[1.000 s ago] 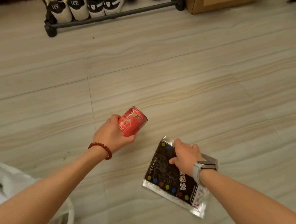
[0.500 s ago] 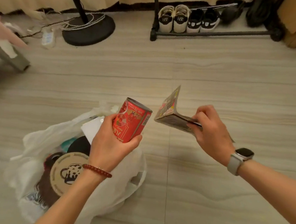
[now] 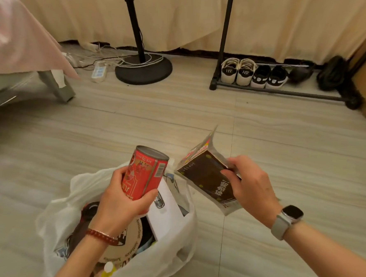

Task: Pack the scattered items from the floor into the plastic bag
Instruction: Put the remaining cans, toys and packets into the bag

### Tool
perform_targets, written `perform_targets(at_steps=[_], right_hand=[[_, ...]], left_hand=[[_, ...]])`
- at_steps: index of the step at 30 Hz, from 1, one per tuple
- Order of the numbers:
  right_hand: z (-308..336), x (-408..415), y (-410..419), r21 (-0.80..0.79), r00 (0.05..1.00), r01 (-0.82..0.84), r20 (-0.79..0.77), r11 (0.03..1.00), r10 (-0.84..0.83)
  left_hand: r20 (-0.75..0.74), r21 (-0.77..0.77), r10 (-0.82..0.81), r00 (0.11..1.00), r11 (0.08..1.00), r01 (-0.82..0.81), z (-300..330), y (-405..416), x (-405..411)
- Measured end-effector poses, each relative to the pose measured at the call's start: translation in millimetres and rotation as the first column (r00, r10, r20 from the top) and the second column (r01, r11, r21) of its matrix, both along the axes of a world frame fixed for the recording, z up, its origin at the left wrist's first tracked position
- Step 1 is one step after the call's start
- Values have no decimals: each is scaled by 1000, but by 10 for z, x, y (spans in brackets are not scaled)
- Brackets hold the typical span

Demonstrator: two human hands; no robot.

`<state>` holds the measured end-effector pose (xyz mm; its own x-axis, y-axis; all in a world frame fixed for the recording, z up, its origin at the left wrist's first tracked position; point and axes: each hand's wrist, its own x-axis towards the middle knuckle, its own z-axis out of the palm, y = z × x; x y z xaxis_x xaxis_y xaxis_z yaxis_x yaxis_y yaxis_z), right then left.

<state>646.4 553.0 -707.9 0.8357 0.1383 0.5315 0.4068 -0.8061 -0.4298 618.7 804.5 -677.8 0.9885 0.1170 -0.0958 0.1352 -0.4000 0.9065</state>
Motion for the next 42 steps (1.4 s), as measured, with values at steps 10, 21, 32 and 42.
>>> perform_targets(at_steps=[10,21,32,42], right_hand=[[-16,-61,44,214,987,-76,-125,974,105],[-16,-44,-122,138,972,-199,-101,970,214],[36,-101,-17,477,894,54,-414,877,170],[517,230,102,695,929,187,-355,694,105]], left_hand=[[-124,144,-550,826,813,563,-143,-173,224],[-34,443,-686,727,642,626,-218,-322,274],[-41,220,-526,849,825,521,-205,-373,190],[41,123,113,993,985,-117,-50,241,115]])
